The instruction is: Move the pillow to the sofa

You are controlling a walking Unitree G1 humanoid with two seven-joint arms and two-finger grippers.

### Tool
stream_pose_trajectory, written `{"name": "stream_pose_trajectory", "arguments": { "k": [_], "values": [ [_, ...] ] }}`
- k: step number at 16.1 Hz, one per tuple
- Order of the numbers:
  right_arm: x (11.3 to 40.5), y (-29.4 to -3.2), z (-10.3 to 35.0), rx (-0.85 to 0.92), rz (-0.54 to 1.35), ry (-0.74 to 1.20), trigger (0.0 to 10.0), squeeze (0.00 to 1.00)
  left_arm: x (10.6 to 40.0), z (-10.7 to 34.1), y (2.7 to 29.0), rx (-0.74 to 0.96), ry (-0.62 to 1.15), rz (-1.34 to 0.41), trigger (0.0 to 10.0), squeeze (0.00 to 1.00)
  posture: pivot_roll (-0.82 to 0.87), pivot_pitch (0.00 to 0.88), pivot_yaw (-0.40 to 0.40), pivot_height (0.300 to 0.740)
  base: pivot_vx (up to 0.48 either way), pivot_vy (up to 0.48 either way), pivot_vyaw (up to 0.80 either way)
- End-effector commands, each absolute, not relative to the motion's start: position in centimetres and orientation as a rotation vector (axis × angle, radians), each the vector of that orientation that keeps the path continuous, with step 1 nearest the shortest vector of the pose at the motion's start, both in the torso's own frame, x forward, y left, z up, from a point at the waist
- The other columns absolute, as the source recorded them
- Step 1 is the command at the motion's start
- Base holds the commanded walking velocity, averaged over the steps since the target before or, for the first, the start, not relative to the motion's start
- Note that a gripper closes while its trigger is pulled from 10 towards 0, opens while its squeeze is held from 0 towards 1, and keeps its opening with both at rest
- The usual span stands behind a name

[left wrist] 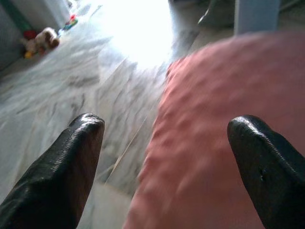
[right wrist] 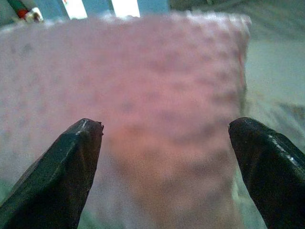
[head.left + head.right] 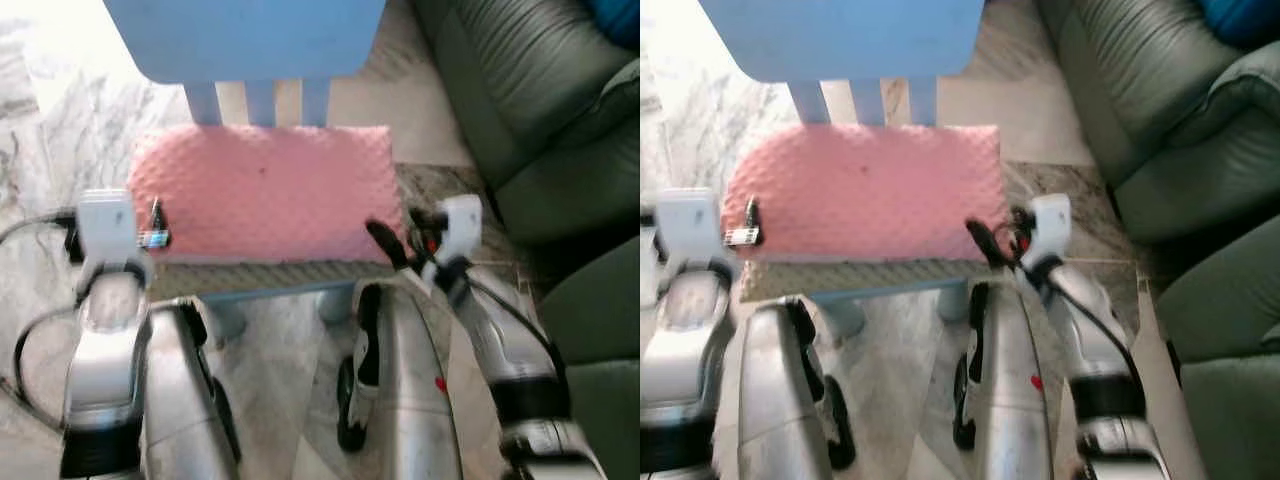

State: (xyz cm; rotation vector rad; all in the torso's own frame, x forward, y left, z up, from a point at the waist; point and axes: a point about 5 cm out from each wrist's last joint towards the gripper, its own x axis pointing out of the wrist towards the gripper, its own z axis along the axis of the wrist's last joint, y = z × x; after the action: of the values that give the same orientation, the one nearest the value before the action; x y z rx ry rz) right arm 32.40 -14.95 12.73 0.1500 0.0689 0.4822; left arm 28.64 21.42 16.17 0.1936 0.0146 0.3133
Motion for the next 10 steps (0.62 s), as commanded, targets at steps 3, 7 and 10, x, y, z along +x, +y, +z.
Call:
{"name": "stream_pose_trajectory", "arguments": {
  "k": [3, 7, 10],
  "values": [
    [33.6, -15.3, 12.2, 0.169, 0.479, 0.116, 10.0, 0.00, 30.1, 14.9, 22.5, 0.185, 0.083, 0.331, 10.0, 0.00, 0.04, 0.260, -0.099, 0.470, 0.000, 0.000, 0.00],
    [34.2, -14.4, 10.5, 0.236, 0.464, 0.212, 10.0, 0.00, 31.4, 10.9, 22.2, 0.164, 0.287, 0.212, 10.0, 0.00, 0.04, 0.278, -0.101, 0.470, 0.000, 0.000, 0.00],
    [34.7, -14.0, 8.6, 0.311, 0.401, 0.323, 10.0, 0.00, 32.6, 8.5, 21.7, 0.147, 0.382, 0.137, 10.0, 0.00, 0.03, 0.286, -0.107, 0.470, 0.000, 0.000, 0.00]
  ]
}}
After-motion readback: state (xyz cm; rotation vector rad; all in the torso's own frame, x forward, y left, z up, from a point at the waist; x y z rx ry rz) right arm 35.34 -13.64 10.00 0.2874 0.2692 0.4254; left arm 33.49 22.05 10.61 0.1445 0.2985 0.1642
